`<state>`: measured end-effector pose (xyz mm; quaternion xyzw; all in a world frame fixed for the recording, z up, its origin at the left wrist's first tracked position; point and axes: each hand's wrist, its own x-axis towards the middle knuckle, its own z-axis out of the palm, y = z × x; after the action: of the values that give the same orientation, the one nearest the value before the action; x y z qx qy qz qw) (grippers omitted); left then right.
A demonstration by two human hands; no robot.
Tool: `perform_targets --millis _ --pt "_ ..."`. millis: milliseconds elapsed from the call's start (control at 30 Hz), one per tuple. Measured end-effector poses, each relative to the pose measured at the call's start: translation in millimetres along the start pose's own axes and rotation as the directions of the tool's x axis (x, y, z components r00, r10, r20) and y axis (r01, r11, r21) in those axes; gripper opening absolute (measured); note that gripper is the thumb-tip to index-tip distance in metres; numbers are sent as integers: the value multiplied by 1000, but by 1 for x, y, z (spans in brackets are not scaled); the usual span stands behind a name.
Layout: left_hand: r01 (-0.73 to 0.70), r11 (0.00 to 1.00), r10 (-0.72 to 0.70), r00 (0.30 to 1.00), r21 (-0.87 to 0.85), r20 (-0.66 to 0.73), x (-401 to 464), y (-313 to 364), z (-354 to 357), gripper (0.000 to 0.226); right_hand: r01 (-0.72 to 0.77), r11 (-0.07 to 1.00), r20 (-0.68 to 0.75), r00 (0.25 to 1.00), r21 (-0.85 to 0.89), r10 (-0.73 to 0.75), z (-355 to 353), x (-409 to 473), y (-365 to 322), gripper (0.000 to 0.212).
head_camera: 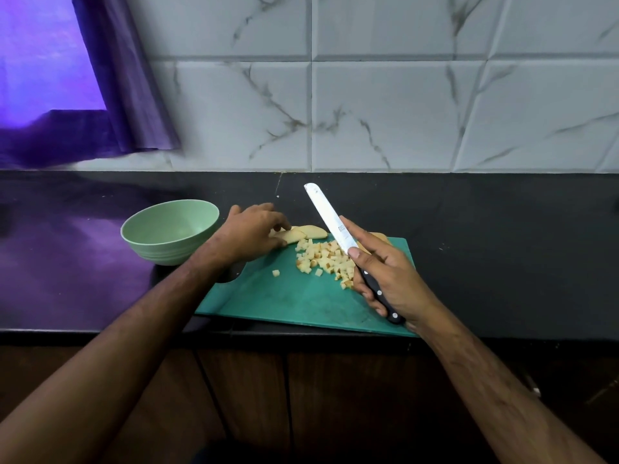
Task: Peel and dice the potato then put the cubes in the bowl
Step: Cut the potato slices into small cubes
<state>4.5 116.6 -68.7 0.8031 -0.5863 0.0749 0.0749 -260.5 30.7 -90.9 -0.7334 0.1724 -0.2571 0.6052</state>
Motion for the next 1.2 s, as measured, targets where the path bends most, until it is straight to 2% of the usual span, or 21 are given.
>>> perform_targets --millis 233,367,433,500,567,633,700,800,933,1067,1200 --pt "-34 999 30 994 -40 -103 1 10 0 24 8 1000 2 1000 -4 -8 0 -1 0 48" --pt "-103 990 69 948 -96 -312 -9 7 -9 10 15 1000 1 1000 -16 -15 0 -1 -1 48" --pt "-166 977 93 898 -136 -429 -17 1 -16 11 15 1000 10 1000 -24 -15 0 -1 -1 48" --pt "-201 955 81 882 -216 -464 -27 -7 -19 17 15 999 25 1000 -32 -14 1 -1 0 49" --pt "-190 963 97 904 -188 -415 -35 -15 -16 16 19 999 31 999 -49 -18 2 -1 -1 49" --pt "-160 982 125 946 -97 -299 -38 -14 -6 15 23 998 25 999 -62 -22 3 -2 -1 49" --pt "-124 992 117 976 -27 -185 -36 -6 1 26 29 997 21 999 -73 -28 4 -3 -2 49" --pt "-104 992 112 984 69 -137 -27 9 9 33 30 995 14 999 -97 -29 4 -4 -2 49" --pt "-42 999 44 994 17 -100 -21 12 6 35 23 993 19 1000 -115 -21 4 -4 -2 49" --pt "-11 997 -4 982 -75 -188 -29 -1 -2 37 30 990 35 999 -139 -26 4 -5 -4 50" --pt "1 963 -52 982 -268 -183 -46 -17 -12 64 24 968 59 998 -250 -10 7 -4 -6 51"
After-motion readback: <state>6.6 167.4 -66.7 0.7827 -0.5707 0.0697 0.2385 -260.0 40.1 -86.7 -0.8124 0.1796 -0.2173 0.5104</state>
